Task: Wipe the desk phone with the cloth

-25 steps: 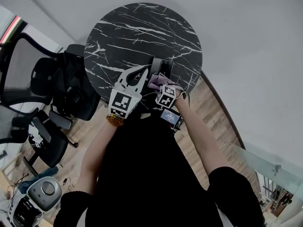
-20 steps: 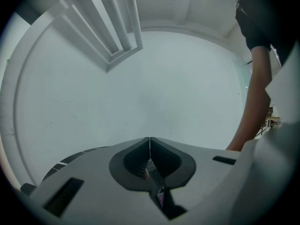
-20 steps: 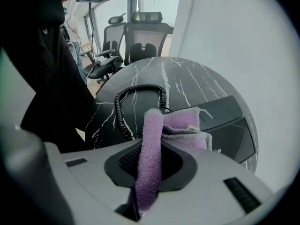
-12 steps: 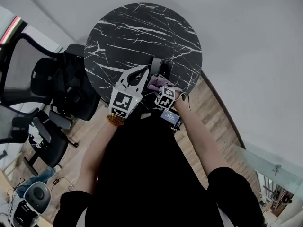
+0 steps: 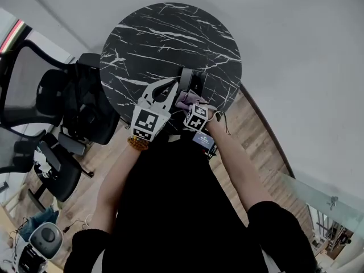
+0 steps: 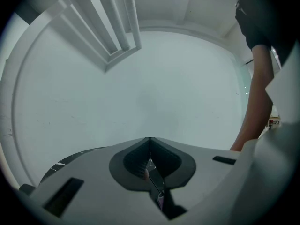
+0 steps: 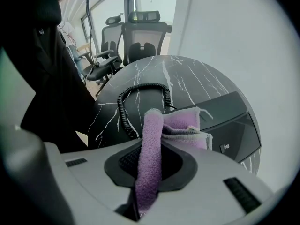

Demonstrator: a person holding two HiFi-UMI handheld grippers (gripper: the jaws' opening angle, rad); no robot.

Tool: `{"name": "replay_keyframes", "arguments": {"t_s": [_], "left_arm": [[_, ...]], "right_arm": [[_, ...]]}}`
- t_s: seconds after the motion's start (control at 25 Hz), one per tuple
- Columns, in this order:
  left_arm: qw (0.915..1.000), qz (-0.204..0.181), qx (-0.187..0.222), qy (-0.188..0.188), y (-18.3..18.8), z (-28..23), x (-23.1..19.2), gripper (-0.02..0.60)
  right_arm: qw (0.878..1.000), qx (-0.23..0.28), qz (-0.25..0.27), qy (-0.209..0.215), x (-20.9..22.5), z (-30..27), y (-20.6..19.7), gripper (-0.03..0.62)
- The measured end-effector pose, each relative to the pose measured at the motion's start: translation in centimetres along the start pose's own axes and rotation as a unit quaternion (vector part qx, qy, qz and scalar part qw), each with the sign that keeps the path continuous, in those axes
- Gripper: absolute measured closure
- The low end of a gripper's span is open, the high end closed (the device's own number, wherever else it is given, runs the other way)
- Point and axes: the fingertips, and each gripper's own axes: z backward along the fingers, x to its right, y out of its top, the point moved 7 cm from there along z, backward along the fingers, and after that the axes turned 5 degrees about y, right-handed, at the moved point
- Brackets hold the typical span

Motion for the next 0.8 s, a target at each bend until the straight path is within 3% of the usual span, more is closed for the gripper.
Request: {"name": "replay_keyframes", "arguments": {"t_s": [0.4, 0.48, 0.6, 0.8], "left_arm": [[1.0, 0.0, 0.001, 0.008, 0.1, 0.8, -0.1, 0.566], [1.0, -0.001, 0.001, 0.01, 0.2, 0.8, -0.1, 0.566], [0.9999, 0.002, 0.001, 0.012, 0.1, 0.8, -0.1, 0.565], [0.9999, 0.002, 0.0, 0.011, -0.1, 1.0, 0.4, 0.566]], "right_arm": [[1.0, 0.004, -0.027, 0.012, 0.0, 0.2, 0.1, 0.533], [0.996, 0.044, -0.075, 0.024, 0.6, 0.8, 0.5, 0.533], [0.981, 0.13, -0.14, 0.036, 1.8, 2.4, 1.6, 0.533], [0.971, 0.209, -0.115, 0.004, 4.6, 6.4, 2.6, 0.533]]}}
